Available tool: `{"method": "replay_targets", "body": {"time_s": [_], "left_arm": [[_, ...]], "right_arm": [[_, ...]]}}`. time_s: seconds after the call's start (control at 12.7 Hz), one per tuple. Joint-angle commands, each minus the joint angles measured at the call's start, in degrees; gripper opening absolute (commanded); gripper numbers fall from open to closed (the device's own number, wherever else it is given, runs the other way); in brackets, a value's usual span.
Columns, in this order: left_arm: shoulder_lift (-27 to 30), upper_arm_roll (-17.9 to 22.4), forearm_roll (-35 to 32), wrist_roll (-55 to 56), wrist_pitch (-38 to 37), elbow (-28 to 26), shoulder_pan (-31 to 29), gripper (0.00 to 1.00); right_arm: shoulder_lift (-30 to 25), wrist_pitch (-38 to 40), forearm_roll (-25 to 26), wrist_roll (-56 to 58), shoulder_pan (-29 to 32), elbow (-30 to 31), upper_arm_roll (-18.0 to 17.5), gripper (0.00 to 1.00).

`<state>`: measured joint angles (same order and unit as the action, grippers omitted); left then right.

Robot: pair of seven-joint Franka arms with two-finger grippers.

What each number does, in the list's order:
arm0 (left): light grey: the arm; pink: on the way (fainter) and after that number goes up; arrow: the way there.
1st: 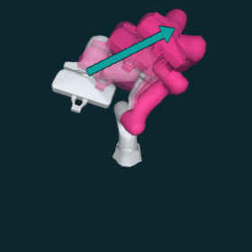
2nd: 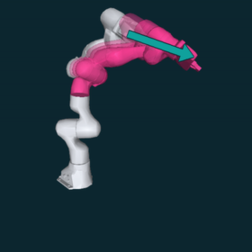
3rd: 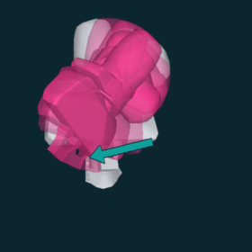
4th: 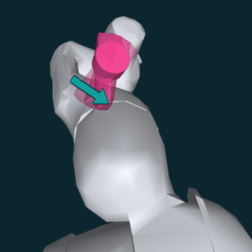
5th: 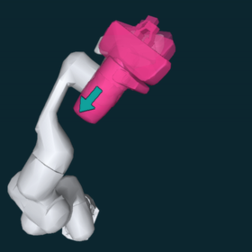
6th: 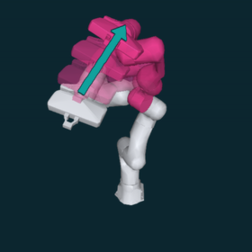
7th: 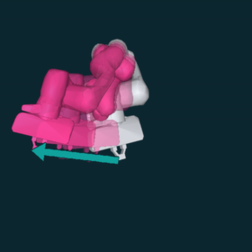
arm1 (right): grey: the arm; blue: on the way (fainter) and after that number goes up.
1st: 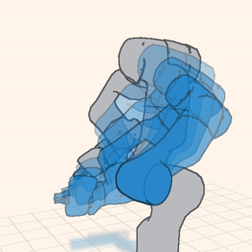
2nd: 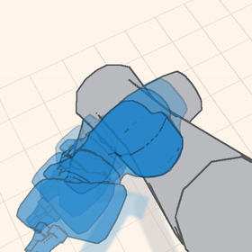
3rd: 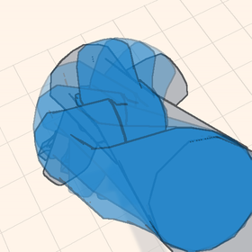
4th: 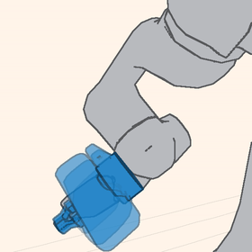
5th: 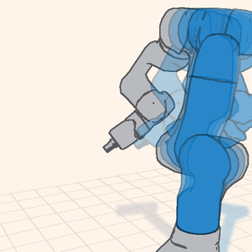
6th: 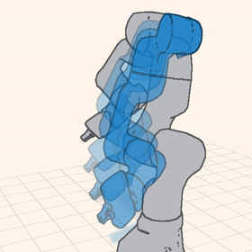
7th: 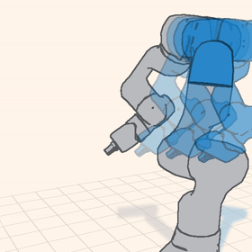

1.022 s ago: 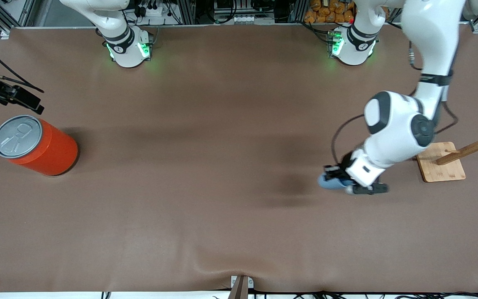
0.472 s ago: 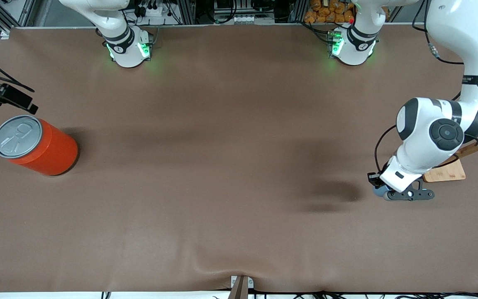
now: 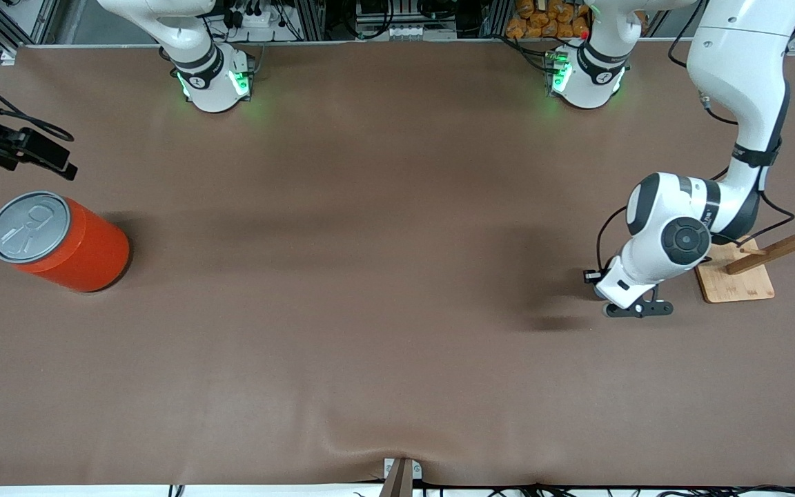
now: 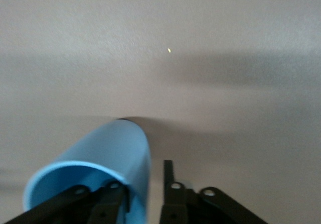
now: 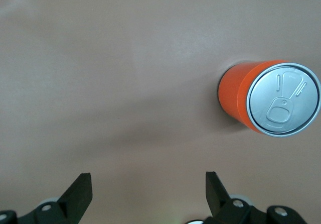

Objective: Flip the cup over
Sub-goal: 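Rotate the cup upright with the left gripper and lower it to the table, then open the left gripper and lift it off the upright cup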

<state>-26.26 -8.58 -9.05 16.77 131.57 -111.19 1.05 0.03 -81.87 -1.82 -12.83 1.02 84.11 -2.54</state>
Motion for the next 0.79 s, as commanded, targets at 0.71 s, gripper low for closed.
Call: {"method": "replay_targets", "body": {"time_s": [0.71], "left_arm": [[11.0, 0.0, -0.6, -6.6, -10.5, 7.5, -1.0, 1.0]], "right_arm": [[-3.8, -1.5, 0.9, 0.6, -0.8, 4.4, 0.5, 1.0]]}}
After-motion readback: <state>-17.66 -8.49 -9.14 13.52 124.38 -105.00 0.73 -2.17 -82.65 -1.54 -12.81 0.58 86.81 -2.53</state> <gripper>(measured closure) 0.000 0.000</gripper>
